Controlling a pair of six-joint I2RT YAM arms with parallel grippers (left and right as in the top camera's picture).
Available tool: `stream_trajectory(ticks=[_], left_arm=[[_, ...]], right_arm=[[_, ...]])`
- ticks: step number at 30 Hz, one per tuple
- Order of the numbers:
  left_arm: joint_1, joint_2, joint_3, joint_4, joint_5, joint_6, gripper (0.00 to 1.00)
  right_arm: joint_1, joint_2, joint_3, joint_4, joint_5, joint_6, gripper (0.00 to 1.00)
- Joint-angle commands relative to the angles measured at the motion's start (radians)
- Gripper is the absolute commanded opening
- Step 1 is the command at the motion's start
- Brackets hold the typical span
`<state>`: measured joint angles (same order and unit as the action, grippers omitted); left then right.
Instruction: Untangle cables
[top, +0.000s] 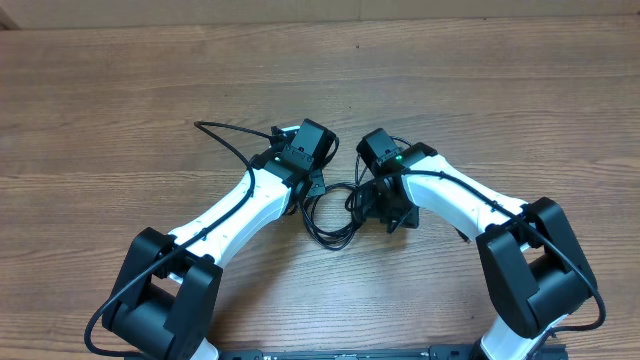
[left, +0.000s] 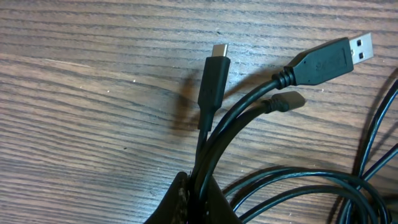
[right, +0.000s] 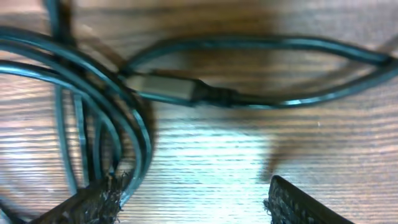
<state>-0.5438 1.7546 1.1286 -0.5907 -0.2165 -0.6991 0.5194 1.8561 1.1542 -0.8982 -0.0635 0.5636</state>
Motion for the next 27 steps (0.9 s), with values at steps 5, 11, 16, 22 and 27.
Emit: stream_trajectory(ticks=[5,11,16,22,27], left_arm=[[-0.005,0.002,0.003,0.006,0.000,0.011,0.05],[-0.005,0.002,0.003,0.006,0.000,0.011,0.04],[-0.005,0.002,0.003,0.004,0.000,0.011,0.05],[-0.005,0.002,0.003,0.005,0.000,0.011,0.04],[-0.005,0.002,0.003,0.005,0.000,0.011,0.04]], right_arm=[[0.000,-0.008,0.031,0.006,-0.001,-0.016,0.76],[0.000,-0.008,0.021,0.051,0.018,-0.016,0.77],[0.000,-0.008,-0.012,0.098,0.027,-0.015,0.76],[0.000,-0.008,-0.026,0.089,0.047,-0.015,0.76],[0.000,-0.008,-0.033,0.091,0.074,-0.015,0.76]])
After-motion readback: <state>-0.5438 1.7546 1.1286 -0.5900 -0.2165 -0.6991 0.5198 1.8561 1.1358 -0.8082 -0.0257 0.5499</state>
